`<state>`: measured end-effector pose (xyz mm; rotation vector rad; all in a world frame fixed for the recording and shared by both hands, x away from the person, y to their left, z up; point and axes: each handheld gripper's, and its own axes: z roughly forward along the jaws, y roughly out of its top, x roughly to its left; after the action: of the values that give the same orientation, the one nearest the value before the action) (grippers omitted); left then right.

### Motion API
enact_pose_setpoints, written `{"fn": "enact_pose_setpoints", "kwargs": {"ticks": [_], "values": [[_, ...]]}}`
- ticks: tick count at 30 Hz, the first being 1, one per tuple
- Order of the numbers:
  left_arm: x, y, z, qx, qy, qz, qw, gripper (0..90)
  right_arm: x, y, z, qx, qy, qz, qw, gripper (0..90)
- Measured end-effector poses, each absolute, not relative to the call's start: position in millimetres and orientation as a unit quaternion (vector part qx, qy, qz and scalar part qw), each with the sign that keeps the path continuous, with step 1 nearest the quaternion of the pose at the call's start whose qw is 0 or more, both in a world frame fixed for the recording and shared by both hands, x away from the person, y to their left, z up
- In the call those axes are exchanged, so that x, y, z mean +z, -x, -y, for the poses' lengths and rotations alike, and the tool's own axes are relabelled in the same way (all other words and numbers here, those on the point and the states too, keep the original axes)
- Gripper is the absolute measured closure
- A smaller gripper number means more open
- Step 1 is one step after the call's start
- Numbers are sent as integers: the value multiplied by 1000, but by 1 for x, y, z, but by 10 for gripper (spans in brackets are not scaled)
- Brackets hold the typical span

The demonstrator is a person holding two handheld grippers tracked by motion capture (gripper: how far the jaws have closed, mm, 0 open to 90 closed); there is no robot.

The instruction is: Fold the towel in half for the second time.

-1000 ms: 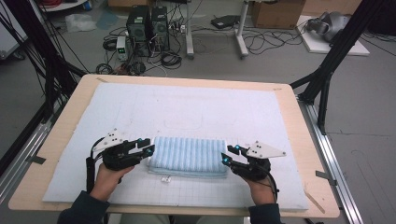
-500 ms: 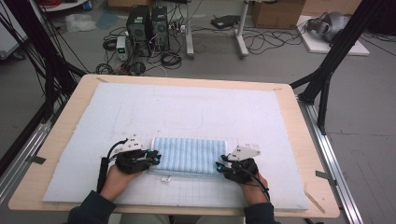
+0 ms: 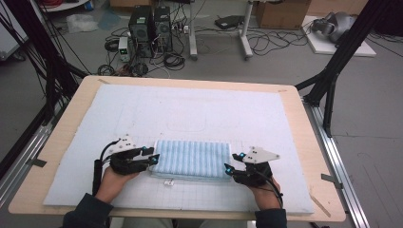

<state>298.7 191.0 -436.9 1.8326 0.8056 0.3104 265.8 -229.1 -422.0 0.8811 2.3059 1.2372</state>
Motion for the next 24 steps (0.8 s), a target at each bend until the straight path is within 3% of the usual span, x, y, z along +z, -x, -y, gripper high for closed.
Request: {"fn": "enact_pose_setpoints", "kwargs": {"ticks": [5,13,24], "values": [[-427,-299,-205,155,-726,-334,581,427,-411,-259,243,446,-336,-798,226,339],[-421,-304,-223,169,-695,-345,608,182,-406,-255,270,454,-385,-758,267,132],[-419,-303,-234,182,-682,-353,614,183,-405,-253,284,472,-398,-738,272,113]]}}
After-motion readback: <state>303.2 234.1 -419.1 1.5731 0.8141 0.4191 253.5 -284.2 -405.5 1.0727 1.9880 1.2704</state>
